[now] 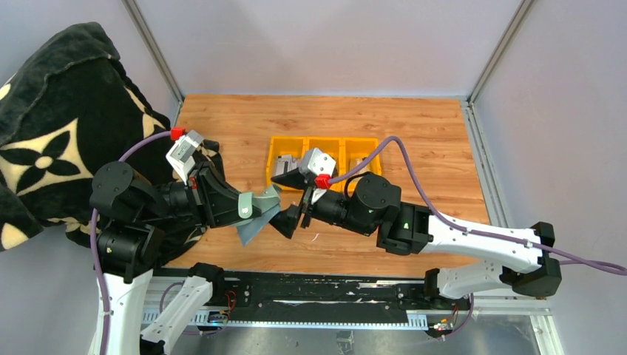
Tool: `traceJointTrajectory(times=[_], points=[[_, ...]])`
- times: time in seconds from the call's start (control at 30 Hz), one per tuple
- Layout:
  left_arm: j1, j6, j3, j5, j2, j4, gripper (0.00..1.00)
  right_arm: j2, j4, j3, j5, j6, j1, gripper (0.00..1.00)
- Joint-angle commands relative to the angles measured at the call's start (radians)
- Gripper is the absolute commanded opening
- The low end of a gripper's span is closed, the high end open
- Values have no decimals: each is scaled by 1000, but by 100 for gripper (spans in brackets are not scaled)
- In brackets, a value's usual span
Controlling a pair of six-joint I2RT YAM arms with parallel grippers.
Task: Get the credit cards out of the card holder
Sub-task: Open the card holder at the center of the board.
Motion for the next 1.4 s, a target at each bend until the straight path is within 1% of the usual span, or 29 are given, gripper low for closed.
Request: traceJointTrajectory(times=[0.0,0.07,0.2,0.27,0.3,0.4,0.5,0.57,0.63,0.7,0.8,0.9,1.0,1.17,1.3,1.37], points=[[-2,-18,-6,72,11,-44,0,-54,178,2,-276,-22,10,80],[-2,-18,-8,78,13,-45,0,-67,179,-12,-326,-22,11,80],[-2,-17,-15,85,15,-44,0,-103,202,-54,-308,-61,11,80],[-2,-20,-13,84,17,-43,0,-106,204,-56,-327,-62,11,80],[-2,-27,-12,84,17,-40,0,-100,190,-48,-344,-63,11,79],[-2,-41,3,87,17,-31,0,-76,133,-9,-400,-55,11,70],[-2,-46,13,88,17,-32,0,-51,79,20,-431,-39,11,65],[-2,-50,18,89,15,-30,0,-46,63,12,-443,-34,11,63],[-2,-51,21,93,18,-29,0,-54,55,-8,-466,-35,11,68],[-2,-53,24,97,20,-26,0,-69,17,-15,-517,-49,11,77],[-2,-53,35,97,23,-22,0,-99,-83,-11,-613,-95,11,83],[-2,-54,45,77,25,-15,0,-126,-170,-19,-687,-117,11,84],[-2,-47,59,41,29,-16,0,-145,-178,-61,-716,-97,11,84],[-1,13,103,-47,54,-85,0,-168,-109,-129,-696,-50,11,79],[-1,91,147,-131,72,-173,0,-164,-90,-134,-679,-33,12,78],[0,99,154,-138,80,-183,0,-164,-76,-137,-642,-33,13,77]])
